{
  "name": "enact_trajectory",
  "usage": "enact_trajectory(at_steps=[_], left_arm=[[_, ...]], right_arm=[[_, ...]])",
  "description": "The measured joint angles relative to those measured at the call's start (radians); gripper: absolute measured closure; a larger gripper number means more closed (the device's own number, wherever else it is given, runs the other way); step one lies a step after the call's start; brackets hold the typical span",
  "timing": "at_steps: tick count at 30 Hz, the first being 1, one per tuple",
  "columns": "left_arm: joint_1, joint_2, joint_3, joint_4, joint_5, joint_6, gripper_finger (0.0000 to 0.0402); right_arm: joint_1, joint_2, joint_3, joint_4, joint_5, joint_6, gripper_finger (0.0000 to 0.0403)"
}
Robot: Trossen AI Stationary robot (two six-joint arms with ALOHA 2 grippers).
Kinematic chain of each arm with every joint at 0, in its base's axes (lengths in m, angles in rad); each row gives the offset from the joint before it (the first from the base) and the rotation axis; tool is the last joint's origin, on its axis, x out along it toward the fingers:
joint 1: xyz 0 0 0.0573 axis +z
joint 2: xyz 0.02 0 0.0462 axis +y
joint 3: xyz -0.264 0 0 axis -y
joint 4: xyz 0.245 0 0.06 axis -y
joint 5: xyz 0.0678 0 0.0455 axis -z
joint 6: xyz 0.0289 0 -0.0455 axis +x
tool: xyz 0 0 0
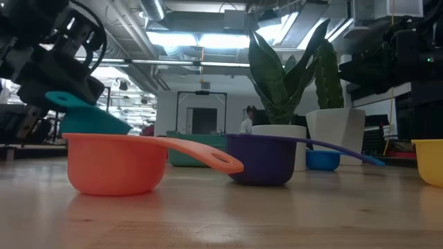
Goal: Nest measuring cups in basket
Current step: Prepare the light blue measuring cup
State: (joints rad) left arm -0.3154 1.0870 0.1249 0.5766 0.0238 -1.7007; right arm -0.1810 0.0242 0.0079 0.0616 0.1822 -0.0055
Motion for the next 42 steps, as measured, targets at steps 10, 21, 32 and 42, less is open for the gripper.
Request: enact_trajectory(at_steps=[10, 21, 32, 42], left_arm=[[-0.033, 0.211, 0.106, 0.101, 0.005, 0.009, 0.0397], [0.028, 0.430, 0.145, 0.268, 0.202, 0.114, 0.0397], [0.092, 0.473, 0.145, 0.318, 0.316, 0.167, 0.0397], [0.094, 0.473, 0.145, 0.313, 0.320, 0.161, 0.0372]], right_arm=[[0.000, 0.000, 0.000, -0.002, 0.000, 0.000, 0.0169], [0.000, 0.000, 0.000, -0.001, 0.000, 0.000, 0.0169], [0.000, 0.000, 0.000, -0.001, 0.000, 0.000, 0.0169], [0.000, 0.000, 0.000, -0.001, 0.000, 0.000, 0.0169]])
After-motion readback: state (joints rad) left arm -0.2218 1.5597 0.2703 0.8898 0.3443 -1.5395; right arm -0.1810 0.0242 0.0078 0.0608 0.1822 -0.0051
